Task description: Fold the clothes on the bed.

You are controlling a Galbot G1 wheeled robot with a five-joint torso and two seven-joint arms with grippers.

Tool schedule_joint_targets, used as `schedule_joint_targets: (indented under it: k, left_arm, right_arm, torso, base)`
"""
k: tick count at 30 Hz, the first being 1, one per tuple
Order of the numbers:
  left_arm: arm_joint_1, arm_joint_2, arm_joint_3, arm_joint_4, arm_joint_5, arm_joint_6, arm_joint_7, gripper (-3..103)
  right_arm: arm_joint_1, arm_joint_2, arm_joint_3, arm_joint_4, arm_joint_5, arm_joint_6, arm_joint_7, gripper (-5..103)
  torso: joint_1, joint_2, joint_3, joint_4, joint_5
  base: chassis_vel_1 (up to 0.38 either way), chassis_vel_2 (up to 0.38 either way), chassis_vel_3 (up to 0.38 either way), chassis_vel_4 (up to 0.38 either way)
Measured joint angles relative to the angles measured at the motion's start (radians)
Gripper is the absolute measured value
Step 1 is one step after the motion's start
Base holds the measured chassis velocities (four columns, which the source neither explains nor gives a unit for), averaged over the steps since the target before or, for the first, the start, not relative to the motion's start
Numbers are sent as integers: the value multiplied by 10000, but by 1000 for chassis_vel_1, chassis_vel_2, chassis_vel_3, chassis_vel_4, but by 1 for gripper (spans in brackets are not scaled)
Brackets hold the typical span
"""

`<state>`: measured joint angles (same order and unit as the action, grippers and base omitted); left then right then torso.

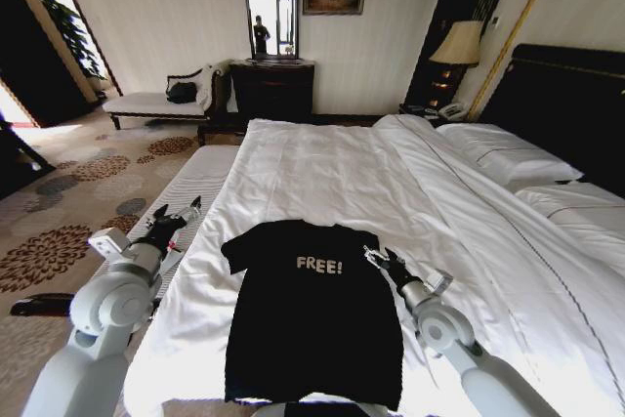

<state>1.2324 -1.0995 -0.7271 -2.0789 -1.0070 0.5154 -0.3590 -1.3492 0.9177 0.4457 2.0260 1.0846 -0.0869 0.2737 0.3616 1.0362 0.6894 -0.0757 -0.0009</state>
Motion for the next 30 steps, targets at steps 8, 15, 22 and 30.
schedule_joint_targets:
  k: [8, 15, 22, 30]
  left_arm:
    - [-491, -474, 676, 2114, -1964, 213, 15, 100]
    - [-1000, -931, 1136, 3226, -3007, -61, 361, 100]
    - [-1084, -1269, 1079, 4604, -2889, -827, 1594, 100]
    - [-1262, -1587, 1206, 5089, -2691, -1387, 2072, 100]
  right_arm:
    - [-145, 218, 359, -35, 129, -166, 117, 100]
    - [-161, 361, 318, -30, 240, -285, 283, 100]
    - [-190, 403, 287, 39, 319, -462, 539, 100]
    - [-185, 395, 274, -120, 396, -472, 632, 100]
  torso:
    - [0, 0, 0, 1, 4]
    - [0, 0, 0, -2, 4]
    - [0, 0, 0, 3, 3]
    - [0, 0, 0, 0, 4]
  base:
    - [0, 0, 0, 0]
    - [0, 0, 0, 0]
    - [0, 0, 0, 0]
    - [0, 0, 0, 0]
